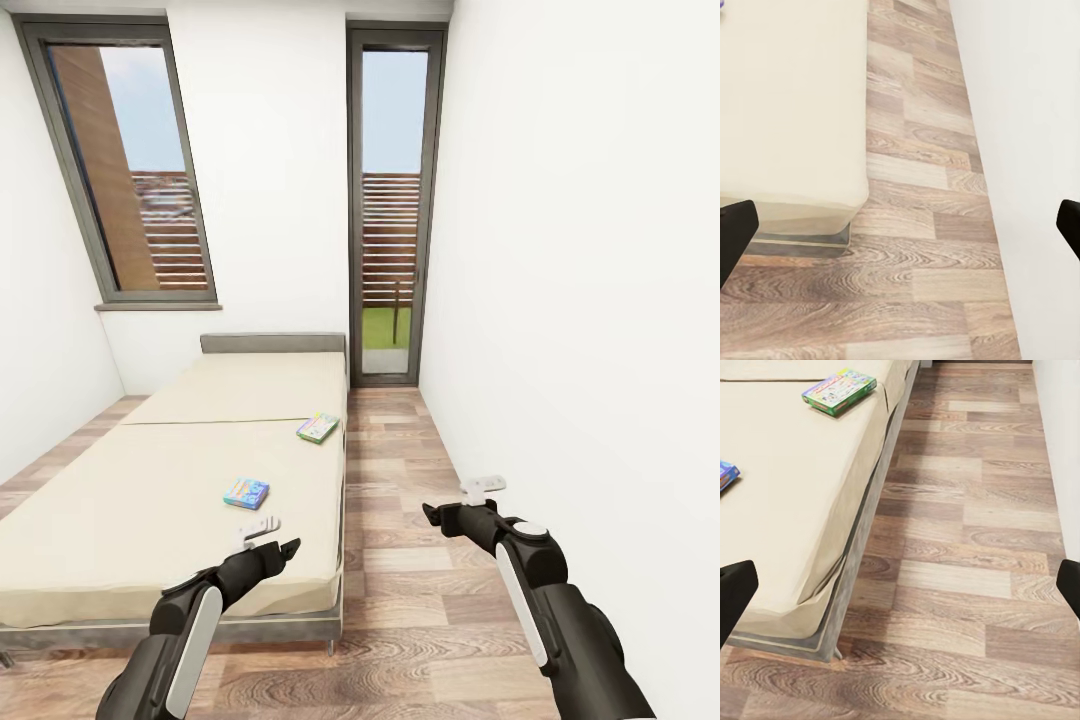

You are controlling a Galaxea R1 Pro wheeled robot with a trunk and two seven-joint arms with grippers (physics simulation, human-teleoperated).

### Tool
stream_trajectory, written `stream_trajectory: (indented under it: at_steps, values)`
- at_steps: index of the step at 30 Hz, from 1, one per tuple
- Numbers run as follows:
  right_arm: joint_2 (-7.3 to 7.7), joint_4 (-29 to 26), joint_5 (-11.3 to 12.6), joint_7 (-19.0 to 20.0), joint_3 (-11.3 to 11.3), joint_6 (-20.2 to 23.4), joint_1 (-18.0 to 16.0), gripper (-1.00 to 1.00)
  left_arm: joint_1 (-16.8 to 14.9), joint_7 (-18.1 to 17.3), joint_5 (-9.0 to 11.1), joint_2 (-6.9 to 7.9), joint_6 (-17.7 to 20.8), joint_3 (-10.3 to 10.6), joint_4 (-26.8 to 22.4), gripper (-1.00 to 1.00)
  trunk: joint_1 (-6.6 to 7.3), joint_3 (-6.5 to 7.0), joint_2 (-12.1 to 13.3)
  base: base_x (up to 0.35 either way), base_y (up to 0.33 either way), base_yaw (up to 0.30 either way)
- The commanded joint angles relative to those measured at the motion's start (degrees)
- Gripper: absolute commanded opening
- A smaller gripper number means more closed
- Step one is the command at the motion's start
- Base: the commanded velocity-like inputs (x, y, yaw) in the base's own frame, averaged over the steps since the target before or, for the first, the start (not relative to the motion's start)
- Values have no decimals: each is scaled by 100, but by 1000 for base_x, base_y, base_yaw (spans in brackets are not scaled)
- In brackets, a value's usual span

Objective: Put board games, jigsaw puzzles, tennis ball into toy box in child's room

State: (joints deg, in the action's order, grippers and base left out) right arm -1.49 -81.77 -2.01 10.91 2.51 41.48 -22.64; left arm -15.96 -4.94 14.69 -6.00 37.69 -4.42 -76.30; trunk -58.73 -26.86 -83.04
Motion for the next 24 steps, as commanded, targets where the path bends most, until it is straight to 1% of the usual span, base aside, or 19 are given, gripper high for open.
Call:
stream_trajectory:
  at_steps: [1, 24]
  values:
    - [-2, -6, -23, 26, -4, 28, -4, 100, -4, -33, 0, -7, 36, -19, -5, 100, 0, -7, -4, 0, 0, 18]
    - [-2, -6, -23, 26, -4, 28, -4, 100, -4, -33, 0, -7, 36, -19, -5, 100, 0, -7, -4, 0, 0, 18]
